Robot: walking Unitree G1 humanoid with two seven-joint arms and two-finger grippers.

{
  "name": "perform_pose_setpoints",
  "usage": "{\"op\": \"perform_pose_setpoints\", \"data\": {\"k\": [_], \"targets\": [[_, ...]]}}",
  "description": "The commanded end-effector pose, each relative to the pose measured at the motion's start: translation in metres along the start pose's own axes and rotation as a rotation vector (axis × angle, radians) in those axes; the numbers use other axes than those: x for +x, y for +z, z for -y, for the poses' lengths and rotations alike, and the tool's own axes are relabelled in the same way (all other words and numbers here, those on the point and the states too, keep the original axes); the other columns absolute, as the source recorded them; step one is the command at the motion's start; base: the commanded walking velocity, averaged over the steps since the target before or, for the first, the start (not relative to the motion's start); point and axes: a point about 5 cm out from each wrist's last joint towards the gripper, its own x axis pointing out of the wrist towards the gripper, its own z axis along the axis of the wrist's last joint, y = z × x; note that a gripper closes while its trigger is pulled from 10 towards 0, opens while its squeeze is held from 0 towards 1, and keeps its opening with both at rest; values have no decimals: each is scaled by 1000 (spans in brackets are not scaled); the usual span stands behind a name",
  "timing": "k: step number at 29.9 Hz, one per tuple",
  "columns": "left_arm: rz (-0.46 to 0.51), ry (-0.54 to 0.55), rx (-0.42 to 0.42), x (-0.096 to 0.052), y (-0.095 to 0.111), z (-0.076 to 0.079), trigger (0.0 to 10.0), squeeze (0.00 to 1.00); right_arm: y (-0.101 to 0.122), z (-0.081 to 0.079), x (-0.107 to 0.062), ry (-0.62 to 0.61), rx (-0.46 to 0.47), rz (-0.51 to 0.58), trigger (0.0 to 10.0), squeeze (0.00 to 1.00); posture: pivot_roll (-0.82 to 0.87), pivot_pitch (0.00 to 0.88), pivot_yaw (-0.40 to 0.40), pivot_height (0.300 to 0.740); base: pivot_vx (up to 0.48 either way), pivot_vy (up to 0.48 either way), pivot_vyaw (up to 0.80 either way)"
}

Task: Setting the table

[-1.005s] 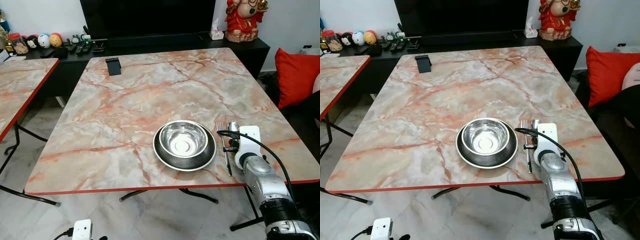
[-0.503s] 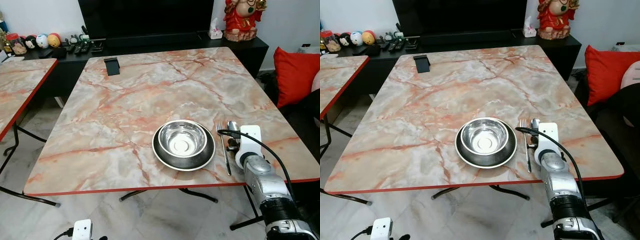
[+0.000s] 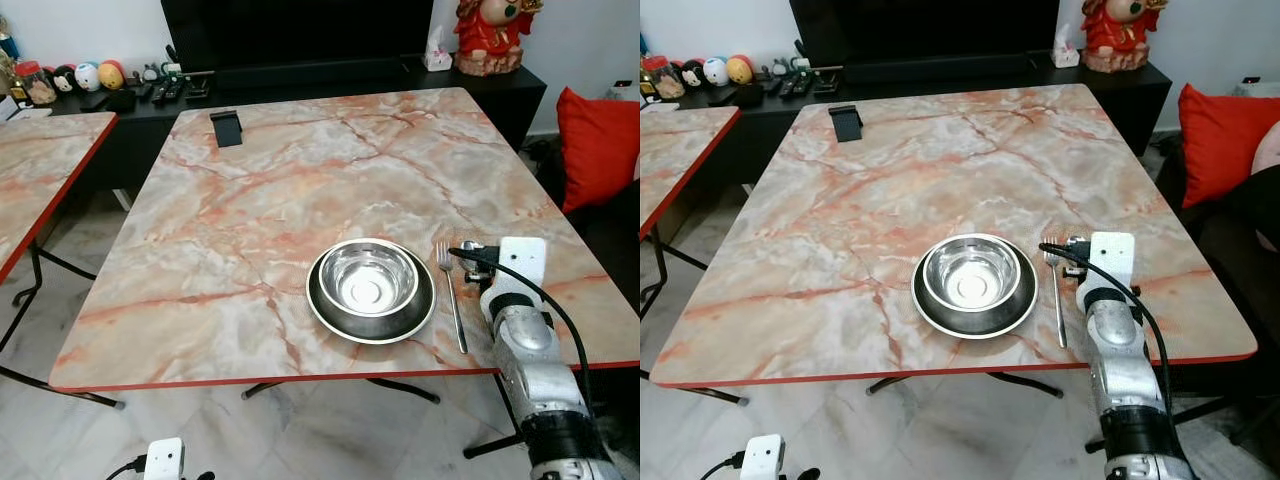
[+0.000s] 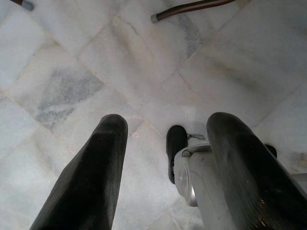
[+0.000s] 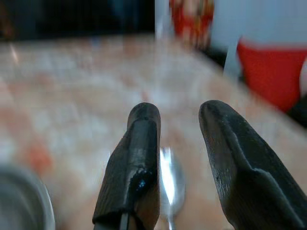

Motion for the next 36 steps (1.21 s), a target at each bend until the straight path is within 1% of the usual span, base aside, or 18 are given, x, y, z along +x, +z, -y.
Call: {"op": "perform_pose_setpoints", "data": {"k": [1,3,4,7,8,9,11,12,13,14,19,28,36], "targets": [[-22,15,-1,-2,-4,-6,10000,0,16,4,-1,-19,24,98,10000,0,-88,14,92,740,0,0,0],[-20,15,-2,-2,-4,-6,10000,0,26,3,-4,-6,12,162,10000,0,-87,15,92,740,0,0,0],[-17,16,-3,-2,-4,-6,10000,0,35,-1,-8,17,-6,210,10000,0,-89,17,91,740,0,0,0],[-15,18,-3,-2,-4,-6,10000,0,38,-4,-10,32,-4,233,10000,0,-90,16,91,740,0,0,0],[-13,20,-3,-2,-4,-6,10000,0,42,-10,-16,64,20,267,10000,0,-92,12,89,740,0,0,0],[-13,20,-3,-2,-4,-6,10000,0,43,-11,-17,72,26,275,10000,0,-92,12,89,740,0,0,0],[-13,22,0,-2,-4,-7,10000,0,39,-14,-19,71,24,260,10000,0,-94,3,91,740,0,0,0],[-15,25,1,-3,-5,-7,10000,0,35,-18,-22,81,44,250,10000,0,-95,0,91,740,0,0,0],[-15,25,1,-3,-5,-7,10000,0,35,-18,-22,81,44,250,10000,0,-95,0,91,740,0,0,0],[-16,27,2,-3,-5,-8,10000,0,32,-22,-24,90,51,241,10000,0,-94,0,91,740,0,0,0],[-17,32,0,-3,-6,-8,10000,0,33,-30,-26,109,55,247,10000,0,-94,0,81,740,0,0,0],[-6,44,-15,-1,-4,-4,10000,0,25,-26,-34,123,38,225,10000,0,-113,0,55,740,0,0,0],[-4,46,-40,-1,-4,0,10000,0,24,-30,-31,133,29,213,10000,0,-114,0,40,740,0,31,0]]}}
